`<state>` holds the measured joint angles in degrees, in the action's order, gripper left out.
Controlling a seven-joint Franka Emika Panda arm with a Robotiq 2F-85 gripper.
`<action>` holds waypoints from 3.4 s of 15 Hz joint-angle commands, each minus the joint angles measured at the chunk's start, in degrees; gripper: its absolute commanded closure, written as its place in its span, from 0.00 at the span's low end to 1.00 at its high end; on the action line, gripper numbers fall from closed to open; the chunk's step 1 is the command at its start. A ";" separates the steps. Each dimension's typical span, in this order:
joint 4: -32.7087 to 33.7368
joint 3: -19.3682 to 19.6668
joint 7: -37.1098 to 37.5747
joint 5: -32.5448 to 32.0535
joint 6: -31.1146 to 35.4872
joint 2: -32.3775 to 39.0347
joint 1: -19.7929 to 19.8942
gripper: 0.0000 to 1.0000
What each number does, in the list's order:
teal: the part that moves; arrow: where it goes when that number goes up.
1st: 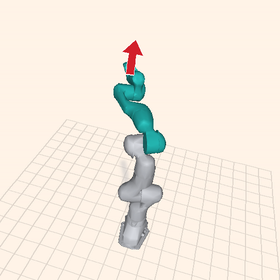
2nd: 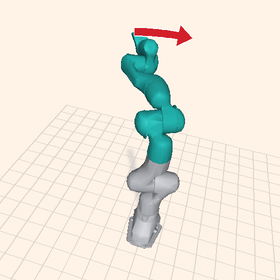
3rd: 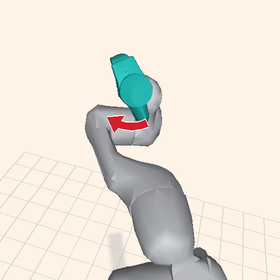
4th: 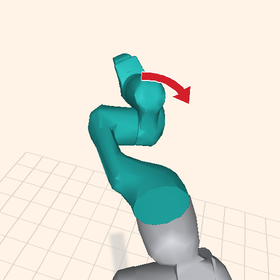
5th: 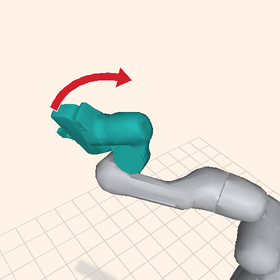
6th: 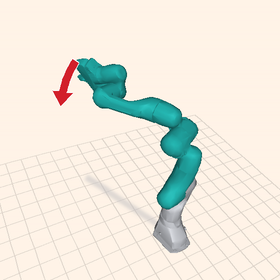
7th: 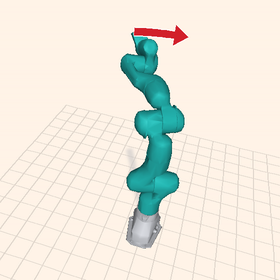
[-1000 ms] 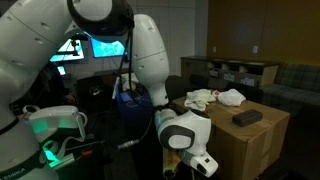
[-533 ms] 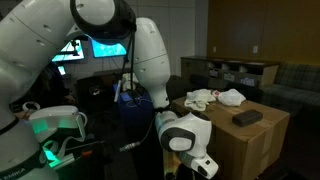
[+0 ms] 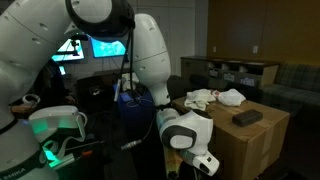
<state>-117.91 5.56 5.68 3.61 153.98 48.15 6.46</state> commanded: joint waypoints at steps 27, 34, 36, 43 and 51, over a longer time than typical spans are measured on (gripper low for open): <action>-2.64 -1.66 11.34 -21.67 -0.39 -36.54 -10.79 0.97; 11.45 -2.24 8.51 -19.55 -1.03 -24.39 -12.06 0.97; 15.07 -2.43 7.27 -18.16 -2.01 -20.47 -11.92 0.97; 24.92 0.16 7.54 -17.88 -6.44 -9.57 -12.72 0.97; 25.65 -1.18 0.98 -18.35 -14.04 -14.68 -11.77 0.34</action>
<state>-92.87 4.91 10.48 -15.27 142.94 35.98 -5.38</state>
